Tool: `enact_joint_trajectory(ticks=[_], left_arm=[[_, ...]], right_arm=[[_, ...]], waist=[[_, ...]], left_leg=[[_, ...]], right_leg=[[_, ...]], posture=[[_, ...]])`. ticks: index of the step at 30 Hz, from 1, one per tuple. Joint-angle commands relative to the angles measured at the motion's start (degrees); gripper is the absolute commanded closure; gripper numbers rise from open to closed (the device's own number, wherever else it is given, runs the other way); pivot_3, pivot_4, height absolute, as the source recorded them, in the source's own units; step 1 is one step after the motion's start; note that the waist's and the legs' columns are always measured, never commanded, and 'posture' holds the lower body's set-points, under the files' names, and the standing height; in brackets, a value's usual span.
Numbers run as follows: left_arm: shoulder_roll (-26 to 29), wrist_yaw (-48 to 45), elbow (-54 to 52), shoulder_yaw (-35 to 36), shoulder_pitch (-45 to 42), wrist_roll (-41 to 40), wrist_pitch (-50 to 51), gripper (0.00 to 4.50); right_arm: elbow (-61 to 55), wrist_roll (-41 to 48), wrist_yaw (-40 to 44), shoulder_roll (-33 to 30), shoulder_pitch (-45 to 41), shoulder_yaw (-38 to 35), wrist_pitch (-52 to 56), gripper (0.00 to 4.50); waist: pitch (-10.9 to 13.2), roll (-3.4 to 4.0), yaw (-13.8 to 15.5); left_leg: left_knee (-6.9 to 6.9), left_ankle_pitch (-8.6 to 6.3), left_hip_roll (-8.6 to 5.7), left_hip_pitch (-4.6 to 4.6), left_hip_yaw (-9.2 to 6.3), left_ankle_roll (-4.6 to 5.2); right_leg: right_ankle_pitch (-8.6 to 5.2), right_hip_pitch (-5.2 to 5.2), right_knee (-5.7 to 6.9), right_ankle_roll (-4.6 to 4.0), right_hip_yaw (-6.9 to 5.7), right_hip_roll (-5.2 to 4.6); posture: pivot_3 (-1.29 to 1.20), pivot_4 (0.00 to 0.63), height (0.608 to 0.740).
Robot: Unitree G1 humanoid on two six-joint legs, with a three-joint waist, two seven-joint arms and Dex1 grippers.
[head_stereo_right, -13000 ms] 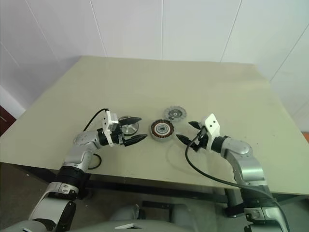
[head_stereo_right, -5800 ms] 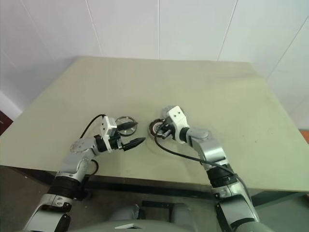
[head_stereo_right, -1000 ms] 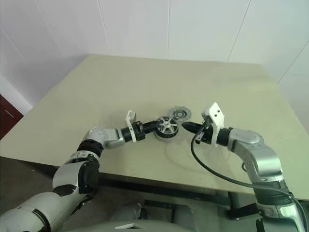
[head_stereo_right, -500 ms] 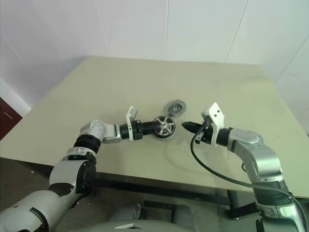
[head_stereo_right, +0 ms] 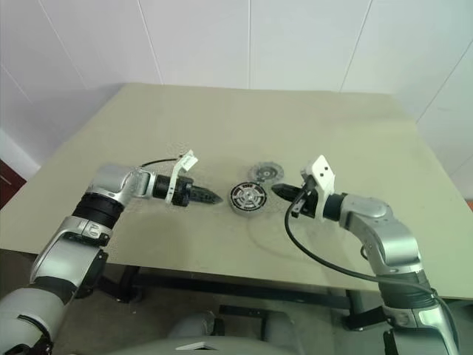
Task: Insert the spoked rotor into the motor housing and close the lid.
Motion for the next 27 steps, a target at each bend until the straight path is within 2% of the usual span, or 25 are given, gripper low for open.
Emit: enact_joint_trajectory(ticks=[1, 4, 9, 14, 17, 22, 27], left_arm=[[-3.93, 2.10, -4.09, 5.22, 0.49, -0.64, -12.90, 2.26], [-8.72, 4.60, -3.43, 5.37, 3.66, 1.97, -26.37, 2.89], [-16.08, 7.57, 2.35, 0.31, 8.42, 8.90, -41.54, 4.49], [-18.25, 17.19, 14.51, -4.61, 9.13, 20.03, -52.69, 4.49], [-17.98, 20.24, 16.62, -4.52, 9.20, 22.13, -55.98, 4.49], [-20.26, 15.82, 5.57, 4.41, 8.26, 8.62, -48.72, 4.49], [-18.21, 11.46, -4.98, 7.35, 8.76, 2.16, -39.18, 4.49]], right_arm=[[-0.34, 0.09, -0.28, 0.38, -1.48, -0.72, -0.81, 4.50], [-0.06, -0.05, -0.65, 1.02, -1.71, -0.47, -0.62, 4.50], [0.25, -0.15, -1.07, 1.76, -2.36, -0.08, -0.48, 4.50], [-1.69, 0.46, -1.89, 2.31, -2.41, -0.44, 0.48, 4.50], [-3.27, 1.80, -2.40, 2.78, -2.43, -1.33, 1.41, 4.50], [-2.05, 1.81, -1.91, 2.43, -2.84, -0.85, 0.84, 4.50], [-0.63, 1.31, -1.32, 3.18, -4.51, 0.51, -0.03, 4.50]], waist=[[0.00, -0.01, 0.11], [-0.01, 0.01, 0.06], [-0.02, 0.02, 0.06], [-0.05, -0.01, 0.09], [-0.10, 0.05, 0.20], [-0.02, 0.00, -0.12], [-0.01, 0.00, -0.07]], left_leg=[[0.00, 0.00, 0.00, 0.00, 0.00, 0.00], [0.02, 0.00, 0.00, 0.00, 0.03, 0.01], [0.02, 0.06, 0.00, 0.06, 0.06, 0.12], [0.15, 0.09, 0.00, 0.14, 0.06, 0.17], [0.19, 0.08, 0.00, 0.37, 0.06, 0.16], [0.30, 0.11, 0.00, 0.50, 0.07, 0.24], [0.34, 0.17, 0.07, 0.48, 0.06, 0.30]], right_leg=[[0.00, 0.00, -0.01, 0.00, 0.00, -0.01], [0.01, 0.02, -0.02, 0.01, -0.01, -0.01], [0.06, 0.03, 0.02, 0.08, -0.01, 0.01], [0.10, 0.16, 0.07, 0.07, -0.02, 0.06], [0.10, 0.46, 0.05, 0.07, -0.02, 0.05], [0.27, 0.64, 0.03, 0.10, -0.05, 0.05], [0.50, 0.49, 0.10, 0.33, -0.16, 0.21]], posture=[[0.00, 0.000, 0.740], [0.00, 0.000, 0.740], [0.00, 0.000, 0.740], [0.00, 0.000, 0.740], [0.00, 0.000, 0.740], [0.00, 0.000, 0.740], [0.00, 0.000, 0.740]])
